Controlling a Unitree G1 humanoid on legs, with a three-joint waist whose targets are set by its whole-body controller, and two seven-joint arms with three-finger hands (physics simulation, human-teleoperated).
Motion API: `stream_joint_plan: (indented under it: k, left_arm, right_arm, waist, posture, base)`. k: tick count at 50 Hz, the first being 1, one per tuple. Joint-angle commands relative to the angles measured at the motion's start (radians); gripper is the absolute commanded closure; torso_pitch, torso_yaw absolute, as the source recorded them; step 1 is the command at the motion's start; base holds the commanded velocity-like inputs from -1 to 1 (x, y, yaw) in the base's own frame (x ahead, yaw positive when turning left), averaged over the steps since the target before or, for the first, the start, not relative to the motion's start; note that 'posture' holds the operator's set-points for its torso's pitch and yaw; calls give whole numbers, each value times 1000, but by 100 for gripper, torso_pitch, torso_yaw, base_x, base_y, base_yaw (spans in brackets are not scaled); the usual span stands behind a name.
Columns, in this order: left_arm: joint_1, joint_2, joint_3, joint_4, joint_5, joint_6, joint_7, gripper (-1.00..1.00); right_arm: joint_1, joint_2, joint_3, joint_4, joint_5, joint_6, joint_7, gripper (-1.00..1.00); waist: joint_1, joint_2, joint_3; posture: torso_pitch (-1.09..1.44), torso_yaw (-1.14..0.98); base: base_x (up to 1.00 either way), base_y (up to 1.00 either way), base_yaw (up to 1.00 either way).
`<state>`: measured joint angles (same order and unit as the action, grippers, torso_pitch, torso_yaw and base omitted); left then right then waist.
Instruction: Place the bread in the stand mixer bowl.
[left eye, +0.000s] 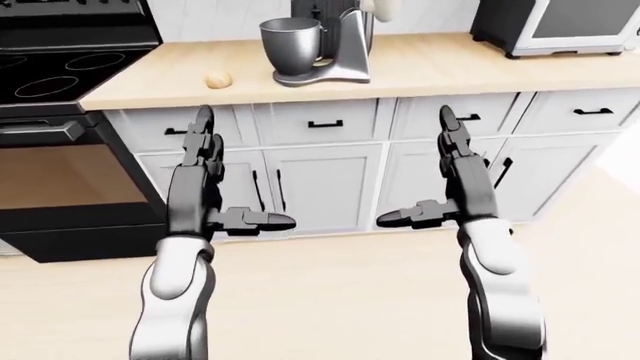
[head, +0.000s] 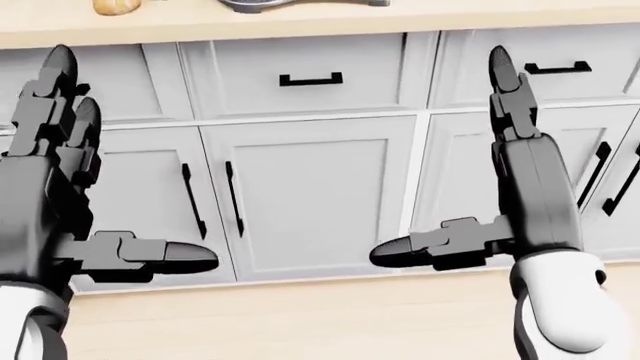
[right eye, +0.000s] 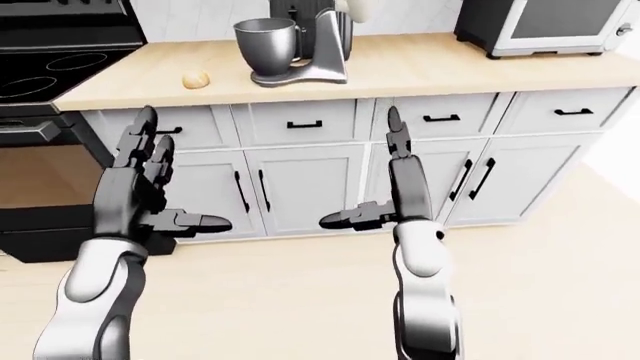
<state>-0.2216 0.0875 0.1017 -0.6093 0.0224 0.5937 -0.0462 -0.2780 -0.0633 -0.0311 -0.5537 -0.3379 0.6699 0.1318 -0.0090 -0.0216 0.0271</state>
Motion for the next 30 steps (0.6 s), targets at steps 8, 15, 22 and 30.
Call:
stream_joint_plan:
  k: [8, 15, 22, 30]
  left_arm:
    - [-26, 17, 27, -35, -2, -37, 10, -100]
    - [-25, 22, 33, -30, -3, -40, 8, -100]
    - [-27, 23, 32, -29, -2, -40, 9, -100]
    - [-31, 25, 33, -28, -1, -38, 8, -100]
  right_arm:
    - [-29, 1, 14, -53, -3, -26, 2, -100]
    - [-27, 2, 16, -55, -5, -24, 2, -100]
    - [-28, 3, 19, -62, -10, -17, 3, -100]
    - [-30, 2, 16, -62, -11, -16, 6, -100]
  waist:
    - [8, 82, -5]
    - [5, 37, -11]
    - [5, -30, -16]
    - [3, 47, -6]
  posture:
    - [0, 0]
    - [0, 0]
    - [0, 0]
    - [0, 0]
  base:
    - [0, 16, 0]
    - [0, 16, 0]
    - [0, 17, 0]
    - [0, 16, 0]
